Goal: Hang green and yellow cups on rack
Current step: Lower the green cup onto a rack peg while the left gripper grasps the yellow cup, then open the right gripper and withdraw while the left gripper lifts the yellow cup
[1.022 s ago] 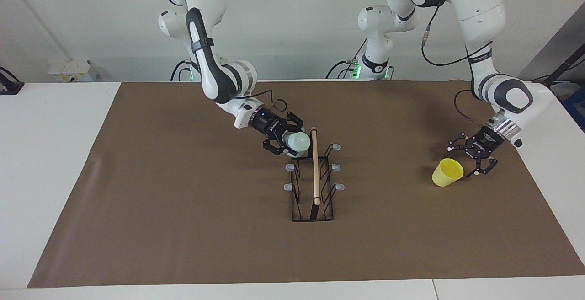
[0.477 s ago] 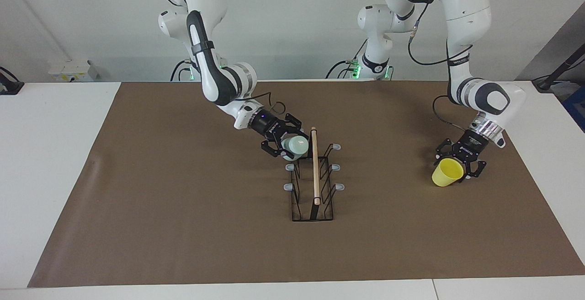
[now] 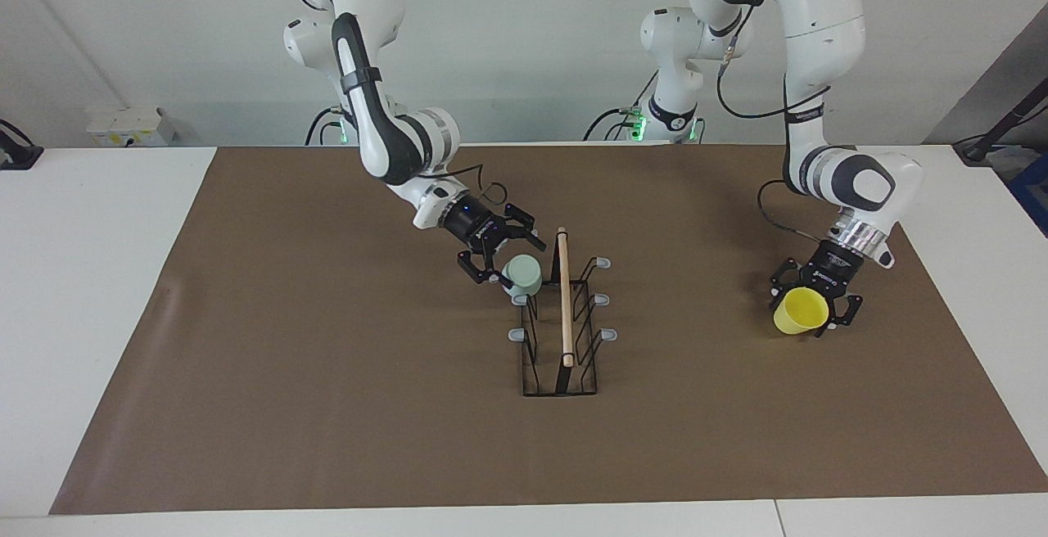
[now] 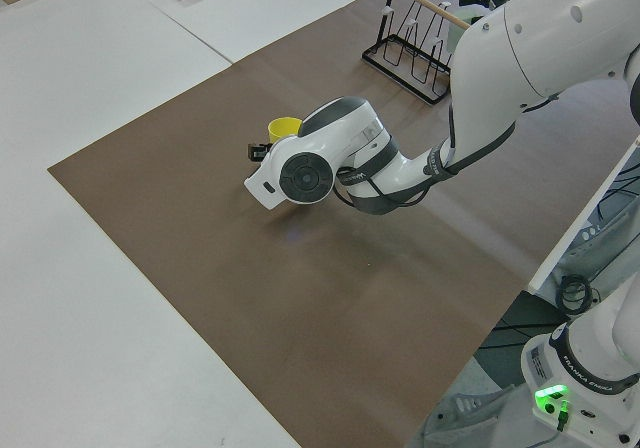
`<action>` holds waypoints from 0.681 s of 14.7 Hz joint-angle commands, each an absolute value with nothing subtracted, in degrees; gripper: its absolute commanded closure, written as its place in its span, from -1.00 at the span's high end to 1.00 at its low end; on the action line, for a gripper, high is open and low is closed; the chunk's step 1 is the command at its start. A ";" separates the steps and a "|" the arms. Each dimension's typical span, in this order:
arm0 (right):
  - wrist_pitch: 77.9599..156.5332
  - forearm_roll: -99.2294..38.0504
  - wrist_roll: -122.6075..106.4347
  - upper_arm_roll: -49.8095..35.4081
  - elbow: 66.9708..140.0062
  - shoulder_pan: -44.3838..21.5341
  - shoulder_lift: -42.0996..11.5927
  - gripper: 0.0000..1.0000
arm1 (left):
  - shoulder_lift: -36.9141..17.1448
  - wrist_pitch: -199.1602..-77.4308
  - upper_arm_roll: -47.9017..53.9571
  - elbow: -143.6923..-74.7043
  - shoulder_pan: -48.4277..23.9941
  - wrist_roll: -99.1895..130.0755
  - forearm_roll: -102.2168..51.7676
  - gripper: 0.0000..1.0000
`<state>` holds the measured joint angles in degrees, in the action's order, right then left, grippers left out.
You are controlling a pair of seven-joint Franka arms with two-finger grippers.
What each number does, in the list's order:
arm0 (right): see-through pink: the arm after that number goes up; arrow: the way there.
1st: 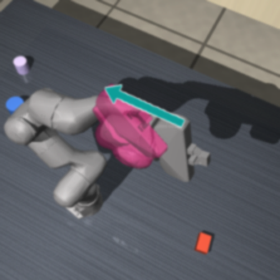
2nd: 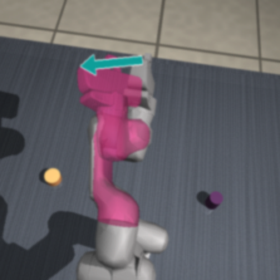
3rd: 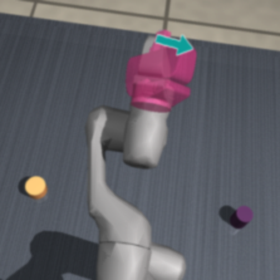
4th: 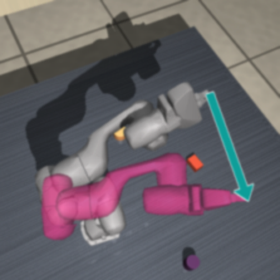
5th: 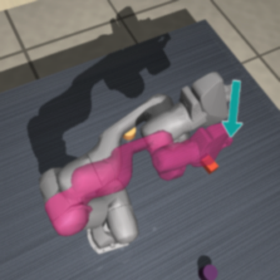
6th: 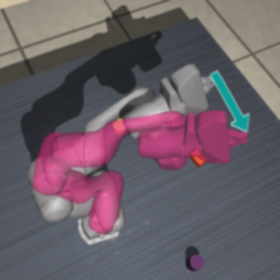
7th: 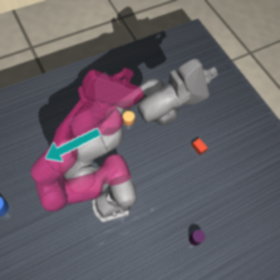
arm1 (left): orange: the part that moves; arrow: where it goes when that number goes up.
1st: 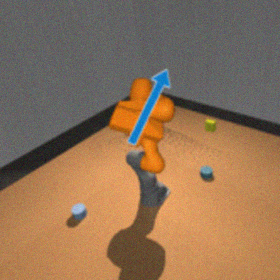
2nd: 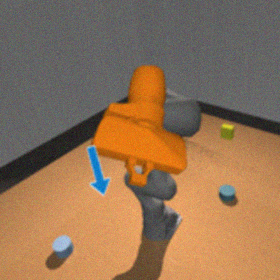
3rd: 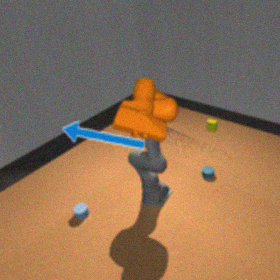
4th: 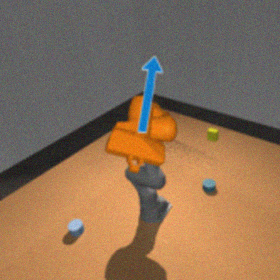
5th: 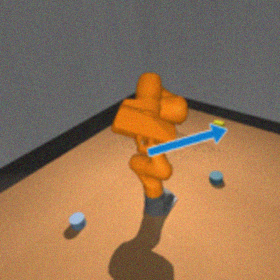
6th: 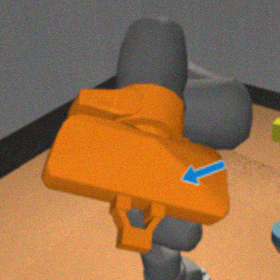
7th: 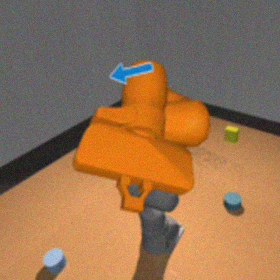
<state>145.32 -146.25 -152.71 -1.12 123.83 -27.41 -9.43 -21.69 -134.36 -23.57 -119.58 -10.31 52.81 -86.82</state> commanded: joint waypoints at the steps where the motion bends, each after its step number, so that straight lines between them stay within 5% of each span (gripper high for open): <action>1: 151.51 -150.73 -152.59 -1.58 124.54 -27.42 -3.88 1.00 | -21.45 -135.62 -23.82 -120.06 -11.34 53.00 -88.42 1.00; 5: 161.94 -147.59 -150.03 -1.58 123.93 -27.77 1.74 1.00 | -21.18 -135.44 -23.82 -119.97 -11.25 50.10 -88.33 1.00; 7: 166.98 -139.70 -149.86 -1.50 123.14 -27.34 2.98 1.00 | -21.01 -135.26 -23.82 -118.83 -11.34 50.36 -88.33 0.72; 8: 167.34 -135.66 -149.51 -1.41 123.13 -27.07 2.99 1.00 | -20.92 -135.09 -23.91 -118.57 -11.25 50.19 -88.33 -0.13; 10: 167.43 -127.92 -149.33 -1.23 123.22 -25.76 2.46 1.00 | -20.57 -135.35 -23.91 -117.78 -11.25 50.10 -88.33 -0.84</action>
<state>167.01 -133.94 -149.71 -1.14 123.18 -27.25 3.04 -21.51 -134.58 -23.27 -118.10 -10.37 51.26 -86.97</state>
